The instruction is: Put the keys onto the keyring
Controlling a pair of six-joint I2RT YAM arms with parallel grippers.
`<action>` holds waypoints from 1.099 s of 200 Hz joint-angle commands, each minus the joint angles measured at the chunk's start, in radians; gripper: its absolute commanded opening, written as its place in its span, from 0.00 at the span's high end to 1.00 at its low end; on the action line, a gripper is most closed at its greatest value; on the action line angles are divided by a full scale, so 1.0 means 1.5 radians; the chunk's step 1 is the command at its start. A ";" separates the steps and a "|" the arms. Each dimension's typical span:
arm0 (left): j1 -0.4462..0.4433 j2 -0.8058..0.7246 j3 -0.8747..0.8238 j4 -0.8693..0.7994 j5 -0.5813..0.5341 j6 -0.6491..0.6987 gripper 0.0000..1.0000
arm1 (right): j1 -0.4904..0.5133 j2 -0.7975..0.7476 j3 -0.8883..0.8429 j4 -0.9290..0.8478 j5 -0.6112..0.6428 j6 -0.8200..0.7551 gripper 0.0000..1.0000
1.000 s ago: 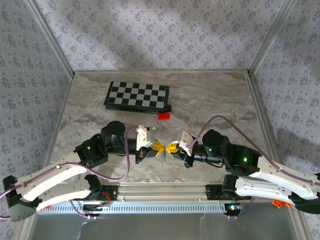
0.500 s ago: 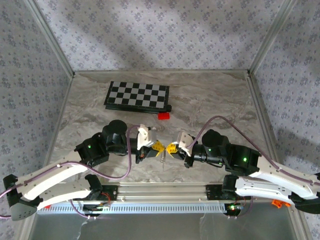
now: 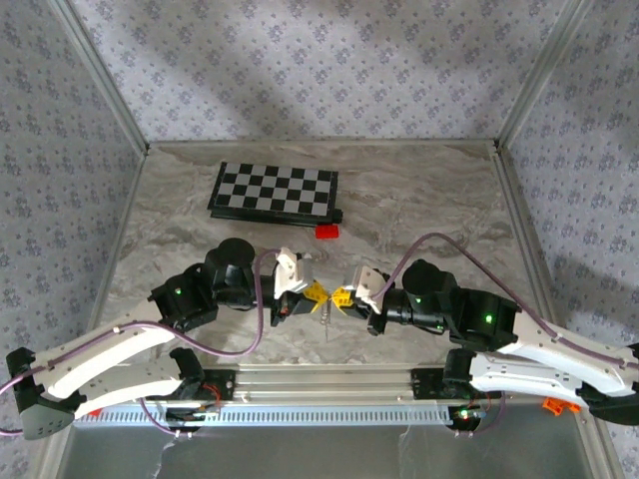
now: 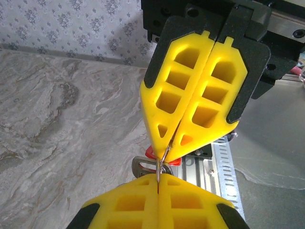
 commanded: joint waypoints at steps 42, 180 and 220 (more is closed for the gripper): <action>-0.008 0.000 0.024 0.035 0.021 -0.009 1.00 | 0.039 0.003 -0.016 0.008 0.052 -0.044 1.00; -0.008 -0.013 0.002 0.059 0.010 -0.024 1.00 | 0.093 -0.004 -0.049 0.022 0.168 -0.087 1.00; -0.008 -0.017 -0.002 0.067 0.008 -0.028 1.00 | 0.099 -0.022 -0.061 0.039 0.195 -0.088 1.00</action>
